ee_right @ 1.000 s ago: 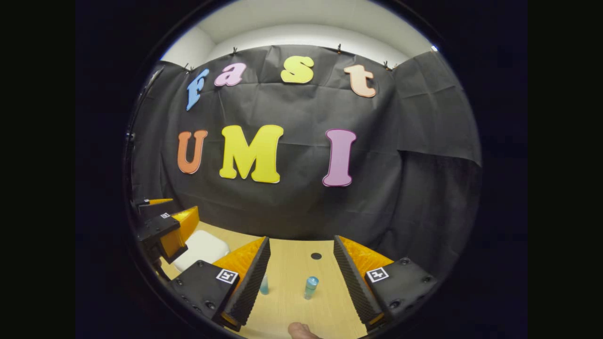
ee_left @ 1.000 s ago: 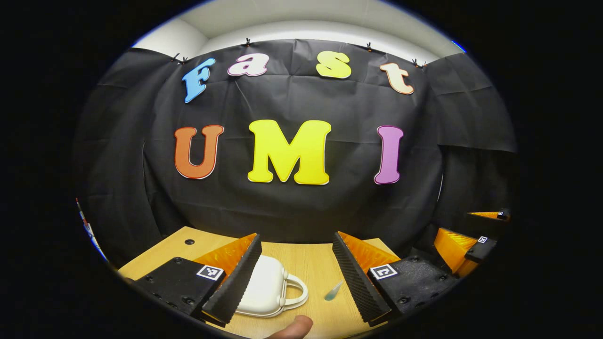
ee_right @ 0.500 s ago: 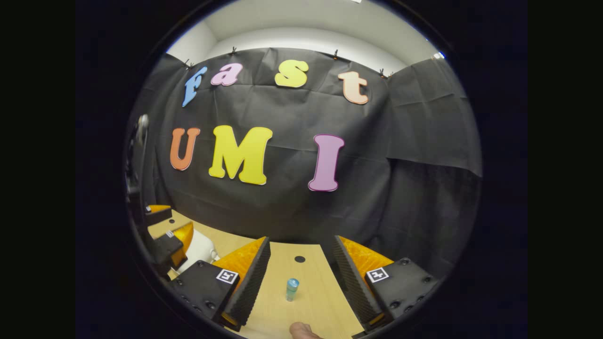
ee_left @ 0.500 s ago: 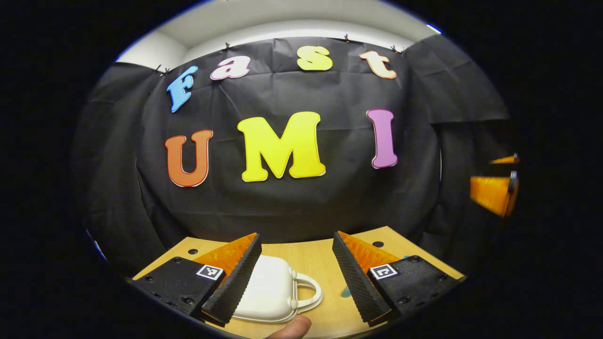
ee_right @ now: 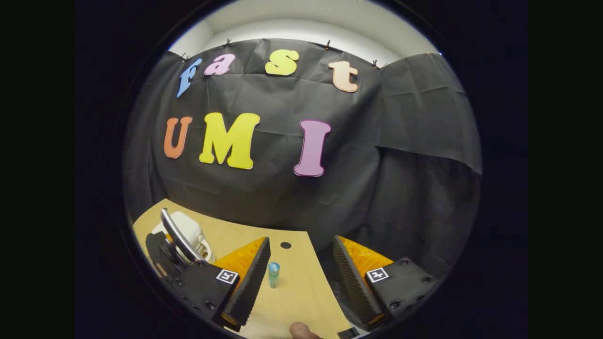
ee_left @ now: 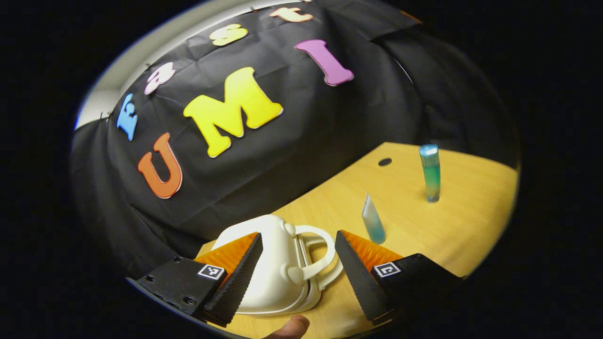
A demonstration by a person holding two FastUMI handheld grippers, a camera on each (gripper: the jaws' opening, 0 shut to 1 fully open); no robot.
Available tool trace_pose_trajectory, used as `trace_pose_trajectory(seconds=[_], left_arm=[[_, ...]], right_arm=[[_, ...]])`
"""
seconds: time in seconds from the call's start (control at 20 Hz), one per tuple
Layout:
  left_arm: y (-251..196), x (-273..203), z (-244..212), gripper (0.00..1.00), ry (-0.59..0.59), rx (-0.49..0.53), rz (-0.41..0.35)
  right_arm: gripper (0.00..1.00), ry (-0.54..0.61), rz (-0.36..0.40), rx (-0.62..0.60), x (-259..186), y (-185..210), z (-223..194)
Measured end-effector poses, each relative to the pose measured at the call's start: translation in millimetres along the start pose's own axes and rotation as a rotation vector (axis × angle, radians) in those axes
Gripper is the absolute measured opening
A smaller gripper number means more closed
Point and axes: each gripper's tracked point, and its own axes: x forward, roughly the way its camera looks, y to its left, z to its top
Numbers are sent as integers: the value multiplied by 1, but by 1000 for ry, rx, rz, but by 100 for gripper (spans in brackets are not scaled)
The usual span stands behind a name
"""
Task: First open the suitcase, pack the skin care products into it, and then close the suitcase.
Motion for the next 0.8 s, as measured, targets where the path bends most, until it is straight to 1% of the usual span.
trace_pose_trajectory(seconds=[0.05, 0.1, 0.15, 0.2, 0.25, 0.4, 0.45, 0.5, 0.55, 0.6, 0.7, 0.75, 0.8], left_arm=[[-9, 5, -7, 99, 6, 58, -6], [-15, 9, -14, 100, 15, 127, 2], [-19, 14, -21, 98, 34, 192, 9], [-18, 19, -30, 99, 48, 244, 22], [-18, 24, -36, 99, 64, 281, 29], [-5, 44, -42, 99, 95, 381, 87], [-5, 46, -49, 98, 124, 417, 98], [-11, 47, -58, 98, 161, 440, 87], [-11, 49, -61, 98, 175, 460, 94], [-6, 51, -59, 98, 182, 488, 117], [0, 48, -51, 95, 179, 555, 174], [0, 49, -51, 91, 186, 573, 178], [3, 54, -57, 84, 210, 579, 169]], right_arm=[[79, 6, 0, -4, 1, -4, -5], [80, 12, 2, -7, 3, -7, -9], [80, 21, 2, -10, 6, -10, -14], [80, 32, 5, -10, 8, -14, -19], [80, 43, 11, -8, 10, -16, -25], [80, 62, 27, -2, 18, -27, -35], [80, 67, 34, 0, 21, -30, -39], [80, 77, 46, 4, 25, -32, -42], [80, 84, 53, 6, 28, -36, -48], [80, 94, 62, 8, 31, -39, -51], [80, 98, 85, 16, 35, -44, -55], [80, 96, 101, 25, 37, -44, -55], [80, 93, 120, 32, 38, -44, -54]])
